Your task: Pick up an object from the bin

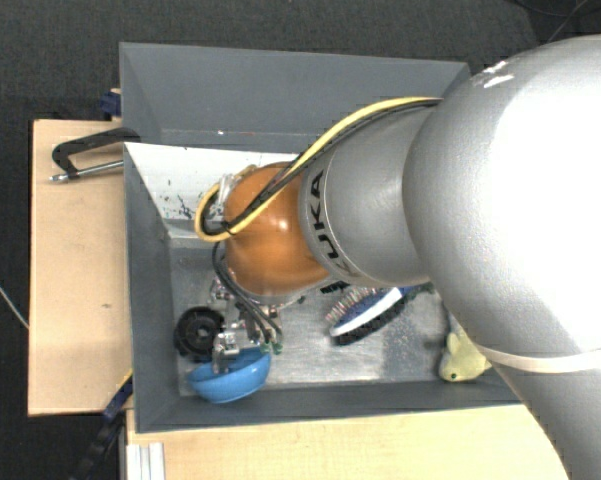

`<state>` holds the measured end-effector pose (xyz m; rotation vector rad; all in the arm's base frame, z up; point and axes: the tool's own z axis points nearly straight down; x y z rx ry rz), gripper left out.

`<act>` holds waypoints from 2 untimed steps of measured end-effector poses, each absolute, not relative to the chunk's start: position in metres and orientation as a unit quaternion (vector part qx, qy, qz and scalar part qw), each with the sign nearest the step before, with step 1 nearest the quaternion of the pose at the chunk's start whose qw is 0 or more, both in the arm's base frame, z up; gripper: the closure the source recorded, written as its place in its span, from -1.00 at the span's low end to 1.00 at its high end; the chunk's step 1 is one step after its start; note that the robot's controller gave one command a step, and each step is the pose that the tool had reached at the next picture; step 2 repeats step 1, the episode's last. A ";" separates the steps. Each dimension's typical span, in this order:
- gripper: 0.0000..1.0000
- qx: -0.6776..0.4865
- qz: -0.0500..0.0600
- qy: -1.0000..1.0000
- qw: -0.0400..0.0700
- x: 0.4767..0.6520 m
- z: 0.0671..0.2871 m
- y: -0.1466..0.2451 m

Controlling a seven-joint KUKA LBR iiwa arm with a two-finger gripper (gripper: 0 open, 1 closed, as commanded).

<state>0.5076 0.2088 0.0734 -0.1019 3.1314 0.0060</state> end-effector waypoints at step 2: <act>1.00 -0.075 0.003 0.997 0.007 0.514 0.207 0.216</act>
Offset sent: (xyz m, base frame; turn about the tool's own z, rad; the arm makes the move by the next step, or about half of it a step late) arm 0.0037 0.0051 0.1279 -0.0827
